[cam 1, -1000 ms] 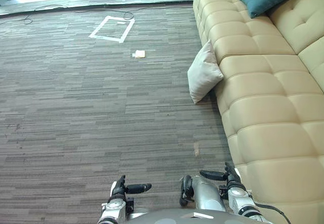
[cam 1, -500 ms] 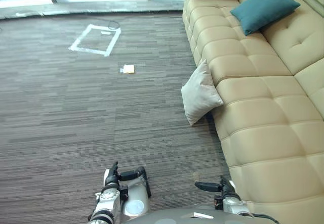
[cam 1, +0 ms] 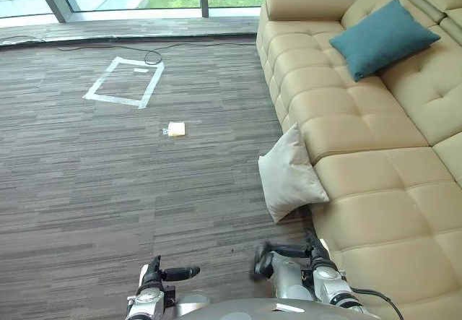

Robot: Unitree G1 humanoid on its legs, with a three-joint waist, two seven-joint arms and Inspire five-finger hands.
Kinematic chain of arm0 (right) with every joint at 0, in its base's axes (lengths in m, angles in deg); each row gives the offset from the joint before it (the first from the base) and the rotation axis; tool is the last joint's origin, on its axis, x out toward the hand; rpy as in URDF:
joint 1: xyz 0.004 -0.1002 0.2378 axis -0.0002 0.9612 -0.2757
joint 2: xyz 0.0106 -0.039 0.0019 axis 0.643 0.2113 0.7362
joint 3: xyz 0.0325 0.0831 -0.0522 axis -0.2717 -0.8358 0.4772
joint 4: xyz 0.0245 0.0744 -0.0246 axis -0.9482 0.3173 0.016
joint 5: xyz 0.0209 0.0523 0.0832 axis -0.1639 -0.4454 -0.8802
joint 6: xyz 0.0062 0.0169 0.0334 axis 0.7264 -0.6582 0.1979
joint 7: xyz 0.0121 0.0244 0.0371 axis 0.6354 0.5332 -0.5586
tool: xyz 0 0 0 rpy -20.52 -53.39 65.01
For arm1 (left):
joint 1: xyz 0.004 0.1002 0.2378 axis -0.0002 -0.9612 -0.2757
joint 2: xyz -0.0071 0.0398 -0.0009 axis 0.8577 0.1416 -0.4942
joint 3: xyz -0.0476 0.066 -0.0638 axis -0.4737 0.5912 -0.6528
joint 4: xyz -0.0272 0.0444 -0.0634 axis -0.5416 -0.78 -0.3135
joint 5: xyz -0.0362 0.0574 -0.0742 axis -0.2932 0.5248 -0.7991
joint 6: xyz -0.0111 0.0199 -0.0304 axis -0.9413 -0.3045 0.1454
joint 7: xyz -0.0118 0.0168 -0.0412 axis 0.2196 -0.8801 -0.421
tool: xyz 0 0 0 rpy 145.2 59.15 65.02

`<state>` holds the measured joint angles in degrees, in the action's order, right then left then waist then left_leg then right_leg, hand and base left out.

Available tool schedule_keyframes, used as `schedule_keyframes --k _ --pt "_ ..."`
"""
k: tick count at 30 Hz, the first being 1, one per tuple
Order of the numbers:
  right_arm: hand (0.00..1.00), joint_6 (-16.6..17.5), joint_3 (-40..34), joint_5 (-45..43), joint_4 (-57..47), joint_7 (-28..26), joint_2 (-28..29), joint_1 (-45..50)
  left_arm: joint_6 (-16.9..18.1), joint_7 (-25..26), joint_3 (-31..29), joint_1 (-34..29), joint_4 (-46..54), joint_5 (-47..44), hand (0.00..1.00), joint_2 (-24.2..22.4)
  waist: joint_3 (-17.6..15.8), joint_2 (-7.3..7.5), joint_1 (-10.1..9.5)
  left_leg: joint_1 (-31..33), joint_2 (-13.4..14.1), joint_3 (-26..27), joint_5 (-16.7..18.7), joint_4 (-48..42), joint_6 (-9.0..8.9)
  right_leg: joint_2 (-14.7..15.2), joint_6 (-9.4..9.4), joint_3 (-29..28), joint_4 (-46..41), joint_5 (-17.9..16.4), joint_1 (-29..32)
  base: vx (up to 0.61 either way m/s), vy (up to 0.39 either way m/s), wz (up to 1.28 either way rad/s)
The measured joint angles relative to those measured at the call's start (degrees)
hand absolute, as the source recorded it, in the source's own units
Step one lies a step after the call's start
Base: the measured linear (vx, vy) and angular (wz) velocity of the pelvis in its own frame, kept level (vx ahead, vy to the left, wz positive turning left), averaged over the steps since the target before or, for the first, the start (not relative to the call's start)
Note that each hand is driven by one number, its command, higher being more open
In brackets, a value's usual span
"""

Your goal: Pick up cushions and gather them together orderly.

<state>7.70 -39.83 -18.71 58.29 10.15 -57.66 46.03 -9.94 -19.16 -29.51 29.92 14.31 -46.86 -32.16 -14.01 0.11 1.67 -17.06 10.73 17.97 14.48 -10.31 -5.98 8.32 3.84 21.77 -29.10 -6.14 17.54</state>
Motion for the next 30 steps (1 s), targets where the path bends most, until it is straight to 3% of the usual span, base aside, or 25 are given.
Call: schedule_keyframes --k 1,2,4,6,7,9,10,12,13,15,16,17,19,20,22,25,27,28,30 --pt "1.0 -0.01 -0.11 -0.01 0.0 0.0 0.01 0.0 0.01 -0.01 0.0 0.02 0.0 0.0 1.0 -0.04 0.01 -0.01 0.0 0.02 0.04 -0.03 -0.01 -0.11 -0.01 0.02 0.08 0.0 -0.15 -0.19 0.04 0.54 -0.292 0.06" --pt "1.0 -0.31 -2.56 -0.08 0.13 0.03 0.22 0.34 0.05 -0.08 -0.05 0.35 -0.15 0.24 1.0 -0.75 0.22 -0.2 0.4 2.37 2.17 -1.99 -0.11 -8.06 -0.37 -0.16 0.5 0.97 -2.63 -4.17 -0.95 0.55 -0.303 0.19" --pt "1.0 -1.07 -2.71 -0.02 0.08 0.19 0.0 1.68 0.01 -0.56 -0.67 0.54 0.97 0.62 1.0 -1.95 0.08 -0.18 1.11 11.63 6.58 -7.59 -4.28 -31.3 -6.74 -2.11 0.79 2.33 -0.62 -6.84 -6.49 0.46 -0.241 0.22" --pt "1.0 -1.36 -2.61 -0.1 0.04 0.7 0.05 2.62 0.23 -0.68 -1.28 0.18 3.04 1.51 1.0 -2.05 0.07 -0.21 0.91 17.28 9.04 -7.31 -3.04 -44.38 -6.44 -4.29 1.29 2.39 2.82 -7.31 -11.23 0.42 -0.142 -0.15" --pt "1.0 -1.42 -2.61 -0.11 0.09 0.88 0.22 3.12 0.33 -0.53 -1.31 0.25 3.69 1.97 1.0 -1.7 0.02 0.18 0.88 19.9 9.17 -6.48 -1.52 -46.12 -5.09 -5.22 1.37 1.92 5.18 -7.42 -14.17 0.45 -0.085 -0.31" --pt "1.0 -1.49 -2.75 -0.17 0.2 0.98 0.33 3.64 0.54 -0.41 -1.39 0.23 4.3 1.95 1.0 -1.55 -0.09 0.6 0.23 21.99 8.58 -5.01 0.24 -43.8 -3.26 -5.73 1.32 0.73 7.37 -7.39 -16.83 0.29 -0.007 -0.41" --pt "1.0 -1.52 -2.75 -0.18 0.72 1.15 0.41 3.63 1.05 -0.41 -1.4 0.4 4.56 1.86 1.0 -1.53 -0.05 1.09 -0.37 23.96 6.86 -4.63 1.54 -37.38 -1.87 -5.79 1.24 -1.34 8.72 -7.34 -18.31 0.27 0.084 -0.72" --pt "1.0 -1.53 -2.87 -0.19 1.12 1.31 0.76 3.39 1.13 -0.41 -1.43 0.94 4.83 1.84 1.0 -1.54 -0.2 1.33 -1.28 26.38 4.25 -6.43 1.96 -28.57 -1.65 -5.46 0.79 -4.07 9.59 -7.45 -19.24 0.32 0.154 -0.87" --pt "1.0 -1.5 -3.14 -0.21 1.1 1.41 1.16 3.32 1.21 -0.36 -1.6 1.55 4.78 1.72 1.0 -1.52 -0.63 2.05 -1.3 28.38 0.75 -10.47 0.95 -18.76 -1.22 -4.34 -1.14 -6.68 9.67 -8.38 -20.41 0.28 0.197 -0.72" --pt "1.0 -1.46 -3.49 -0.26 0.94 1.49 1.13 3.56 1.42 -0.33 -1.95 1.58 4.72 1.22 1.0 -1.83 -0.58 1.82 -1.37 29.41 -1.4 -14.38 -1.95 -11.58 -0.83 -3.77 -3.06 -9.69 8.0 -10.31 -20.77 0.26 0.229 -0.79" --pt "1.0 -1.47 -3.48 -0.25 0.86 1.63 1.07 3.65 1.43 -0.33 -2.88 1.57 4.72 0.74 1.0 -2.18 -0.52 1.6 -1.54 29.64 -1.67 -15.46 -4.73 -10.59 -0.96 -3.66 -3.89 -11.32 6.65 -11.41 -20.7 0.33 0.328 -1.12" --pt "1.0 -1.46 -3.42 -0.47 0.55 1.92 1.16 4.08 1.41 0.08 -3.85 1.28 4.52 0.19 1.0 -2.68 0.07 1.37 -2.16 27.85 -2.79 -15.88 -10.01 -11.35 -0.29 -3.18 -5.78 -14.63 4.32 -13.39 -20.49 0.42 0.366 -0.99" --pt "1.0 -1.29 -3.4 -0.81 -0.49 1.97 3.02 4.9 1.42 0.56 -4.38 1.18 4.26 -0.29 1.0 -1.79 1.25 3.81 -2.12 28.39 -3.39 -12.91 -5.76 -15.27 0.83 -1.74 -6.12 -17.45 4.83 -14.01 -20.36 0.4 0.301 -0.82" --pt "1.0 -1.3 -3.36 -0.82 -1.26 2.0 4.4 5.44 1.34 0.61 -5.33 1.18 4.3 -0.27 1.0 -1.63 1.55 3.83 -2.17 28.93 -2.89 -10.99 -2.68 -18.39 1.57 -1.32 -6.51 -18.98 4.7 -13.84 -20.26 0.27 0.22 -0.59" --pt "1.0 -1.29 -2.74 -0.79 -1.34 1.94 5.64 5.74 0.87 0.77 -5.31 0.96 4.09 -0.29 1.0 -1.55 2.28 4.2 -2.57 27.38 -2.84 -7.98 -0.25 -18.91 2.59 -0.08 -8.61 -19.25 2.36 -12.71 -19.04 0.35 0.258 -0.77" --pt "1.0 -1.2 -1.67 -0.56 -1.78 1.55 5.94 5.6 0.87 0.86 -5.39 -0.01 4.07 -0.96 1.0 -1.66 3.06 4.29 -3.37 23.39 -3.44 -2.31 0.78 -16.29 3.65 3.44 -10.24 -16.6 -4.77 -11.12 -14.89 0.28 0.191 -0.83" --pt "1.0 -1.16 0.01 -0.05 -0.87 1.52 4.95 4.67 0.85 1.28 -5.81 -1.13 3.58 -1.96 1.0 -1.58 3.59 3.19 -3.33 18.38 -3.18 2.69 0.96 -12.95 4.01 7.83 -7.85 -5.47 -9.51 -9.23 -13.26 0.28 0.133 -1.03" --pt "1.0 -1.05 0.32 0.21 -0.9 1.45 4.71 4.62 0.87 1.5 -5.8 -1.19 3.01 -1.95 1.0 -1.44 3.71 2.68 -3.29 17.28 -2.64 3.51 0.96 -12.0 4.01 8.15 -7.56 -2.57 -9.88 -9.79 -13.16 0.18 0.016 -1.16" --pt "1.0 -0.94 2.6 1.77 -0.99 1.29 3.51 2.88 0.75 2.03 -5.78 -1.21 1.06 -1.95 1.0 -1.31 3.1 -0.64 -3.16 13.33 0.93 5.66 0.95 -8.83 3.98 4.68 -5.34 5.35 -9.25 -13.12 -10.55 0.17 -0.059 -1.39"
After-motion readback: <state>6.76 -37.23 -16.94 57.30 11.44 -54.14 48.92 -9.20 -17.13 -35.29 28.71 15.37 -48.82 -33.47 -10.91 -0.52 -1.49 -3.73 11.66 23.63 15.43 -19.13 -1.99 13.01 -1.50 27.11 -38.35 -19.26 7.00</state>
